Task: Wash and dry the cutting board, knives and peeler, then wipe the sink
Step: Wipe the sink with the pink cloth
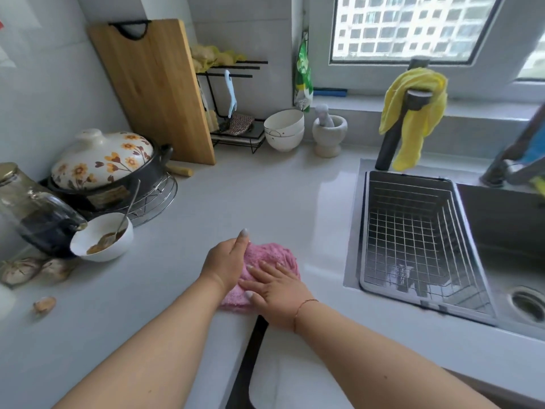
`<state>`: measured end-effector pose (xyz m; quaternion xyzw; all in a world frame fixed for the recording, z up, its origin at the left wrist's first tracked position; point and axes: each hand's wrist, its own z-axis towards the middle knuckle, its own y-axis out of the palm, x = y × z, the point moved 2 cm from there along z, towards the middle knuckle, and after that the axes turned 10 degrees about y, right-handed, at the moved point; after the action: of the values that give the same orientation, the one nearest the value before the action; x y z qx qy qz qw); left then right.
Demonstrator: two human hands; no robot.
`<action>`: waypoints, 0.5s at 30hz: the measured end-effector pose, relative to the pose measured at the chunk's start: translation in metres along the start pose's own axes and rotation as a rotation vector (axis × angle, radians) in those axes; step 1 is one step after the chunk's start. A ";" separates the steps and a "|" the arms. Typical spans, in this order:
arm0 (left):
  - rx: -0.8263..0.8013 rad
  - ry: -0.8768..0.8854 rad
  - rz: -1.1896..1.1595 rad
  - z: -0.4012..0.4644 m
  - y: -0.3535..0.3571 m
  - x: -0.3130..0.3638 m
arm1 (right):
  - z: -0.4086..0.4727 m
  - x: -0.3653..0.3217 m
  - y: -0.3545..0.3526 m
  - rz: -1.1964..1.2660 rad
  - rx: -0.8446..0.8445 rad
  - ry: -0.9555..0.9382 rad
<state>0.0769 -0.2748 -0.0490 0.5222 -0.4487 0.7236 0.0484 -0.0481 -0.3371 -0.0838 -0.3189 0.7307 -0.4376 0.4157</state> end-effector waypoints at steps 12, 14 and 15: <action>-0.193 0.114 -0.052 -0.021 0.046 0.053 | -0.111 0.078 0.002 0.067 0.144 0.263; -0.226 0.126 -0.063 -0.024 0.051 0.064 | -0.127 0.081 0.000 0.128 0.171 0.288; -0.233 0.130 -0.070 -0.024 0.053 0.067 | -0.130 0.083 -0.001 0.160 0.177 0.304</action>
<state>0.0007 -0.3159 -0.0281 0.4804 -0.5072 0.6967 0.1631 -0.2005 -0.3576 -0.0745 -0.1520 0.7669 -0.5087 0.3605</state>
